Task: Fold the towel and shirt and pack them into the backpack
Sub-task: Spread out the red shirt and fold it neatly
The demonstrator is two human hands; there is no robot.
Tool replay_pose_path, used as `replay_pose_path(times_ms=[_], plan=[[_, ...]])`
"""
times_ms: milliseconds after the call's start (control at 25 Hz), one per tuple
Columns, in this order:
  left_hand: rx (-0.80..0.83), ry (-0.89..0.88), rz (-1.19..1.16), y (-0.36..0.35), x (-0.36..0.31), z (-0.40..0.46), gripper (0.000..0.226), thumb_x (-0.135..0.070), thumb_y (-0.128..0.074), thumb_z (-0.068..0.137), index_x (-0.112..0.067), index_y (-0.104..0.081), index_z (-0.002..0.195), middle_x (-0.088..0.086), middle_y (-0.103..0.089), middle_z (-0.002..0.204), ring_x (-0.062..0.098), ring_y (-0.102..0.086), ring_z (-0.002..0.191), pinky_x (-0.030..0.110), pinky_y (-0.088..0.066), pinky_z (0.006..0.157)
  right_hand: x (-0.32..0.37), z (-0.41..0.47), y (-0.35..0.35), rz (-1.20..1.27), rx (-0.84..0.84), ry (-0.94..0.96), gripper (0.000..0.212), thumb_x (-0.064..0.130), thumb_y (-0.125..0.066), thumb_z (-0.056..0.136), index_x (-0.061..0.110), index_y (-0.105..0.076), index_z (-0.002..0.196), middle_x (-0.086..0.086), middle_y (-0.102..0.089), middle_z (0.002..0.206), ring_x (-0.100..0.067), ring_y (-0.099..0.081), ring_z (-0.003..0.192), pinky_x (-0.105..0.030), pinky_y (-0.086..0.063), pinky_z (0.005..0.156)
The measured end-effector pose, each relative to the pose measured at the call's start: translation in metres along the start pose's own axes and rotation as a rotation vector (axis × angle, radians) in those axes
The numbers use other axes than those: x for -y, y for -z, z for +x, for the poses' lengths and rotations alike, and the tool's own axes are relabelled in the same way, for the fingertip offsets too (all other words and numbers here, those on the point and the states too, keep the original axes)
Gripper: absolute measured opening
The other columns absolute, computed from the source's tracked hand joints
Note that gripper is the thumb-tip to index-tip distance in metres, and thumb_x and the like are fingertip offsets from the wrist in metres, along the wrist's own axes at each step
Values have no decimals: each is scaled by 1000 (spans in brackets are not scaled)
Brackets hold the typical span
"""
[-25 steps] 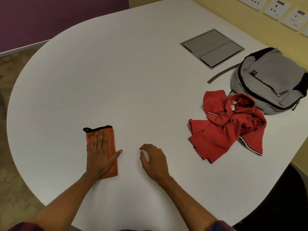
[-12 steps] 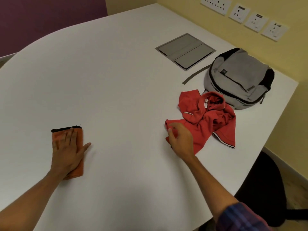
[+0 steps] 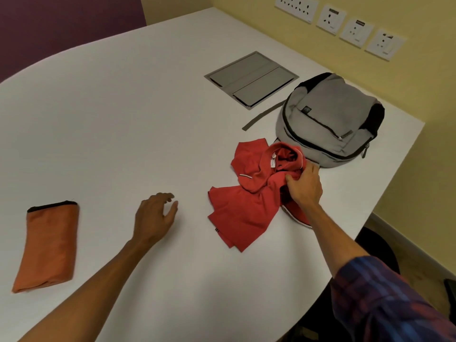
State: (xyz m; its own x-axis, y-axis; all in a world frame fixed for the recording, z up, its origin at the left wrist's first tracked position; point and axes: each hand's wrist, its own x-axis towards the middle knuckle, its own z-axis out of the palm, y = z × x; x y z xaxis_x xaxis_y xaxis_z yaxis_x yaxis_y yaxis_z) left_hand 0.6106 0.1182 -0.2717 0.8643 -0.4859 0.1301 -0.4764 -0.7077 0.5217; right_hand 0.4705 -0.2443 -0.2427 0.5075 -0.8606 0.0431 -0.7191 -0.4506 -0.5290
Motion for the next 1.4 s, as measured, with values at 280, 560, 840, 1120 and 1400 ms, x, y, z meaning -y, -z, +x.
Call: replay_pose_path(times_ms=[280,560,840,1120,1400], plan=[[106,-95,-112,-44,-97,29,37,-43,-45,89,-18,-66,106,-4,-69,98,14,-62,88,31,-49,80,-16,63,0,41,284,72,35,36,-65,87,8,-58,108,-12,-65,95,-37,-61,101,-37,-43,78],[401,343,-738,-57,-164,61,53,-73,-49,79,-28,-69,101,-1,-73,95,15,-69,86,34,-52,79,43,-33,5,196,110,597,17,31,-62,83,15,-56,81,0,-59,69,-25,-57,63,-33,-35,59],[514,795,-1233,-40,-162,65,42,-15,-65,78,-10,-63,119,18,-68,116,32,-67,99,42,-55,87,25,-97,-21,-14,40,959,47,41,-69,79,13,-63,116,-4,-65,111,-21,-59,93,-33,-44,77],[391,809,-1518,-12,-161,66,29,-12,-51,87,-4,-58,115,19,-62,124,28,-65,98,39,-57,80,21,-74,5,124,-48,538,14,25,-65,85,17,-66,98,1,-69,94,-20,-64,79,-35,-49,69],[332,732,-1845,21,-150,77,46,-16,-29,85,1,-56,118,25,-63,118,34,-63,111,38,-59,80,62,-61,68,521,29,419,15,19,-51,99,13,-64,100,3,-68,80,-8,-62,73,-24,-49,67]])
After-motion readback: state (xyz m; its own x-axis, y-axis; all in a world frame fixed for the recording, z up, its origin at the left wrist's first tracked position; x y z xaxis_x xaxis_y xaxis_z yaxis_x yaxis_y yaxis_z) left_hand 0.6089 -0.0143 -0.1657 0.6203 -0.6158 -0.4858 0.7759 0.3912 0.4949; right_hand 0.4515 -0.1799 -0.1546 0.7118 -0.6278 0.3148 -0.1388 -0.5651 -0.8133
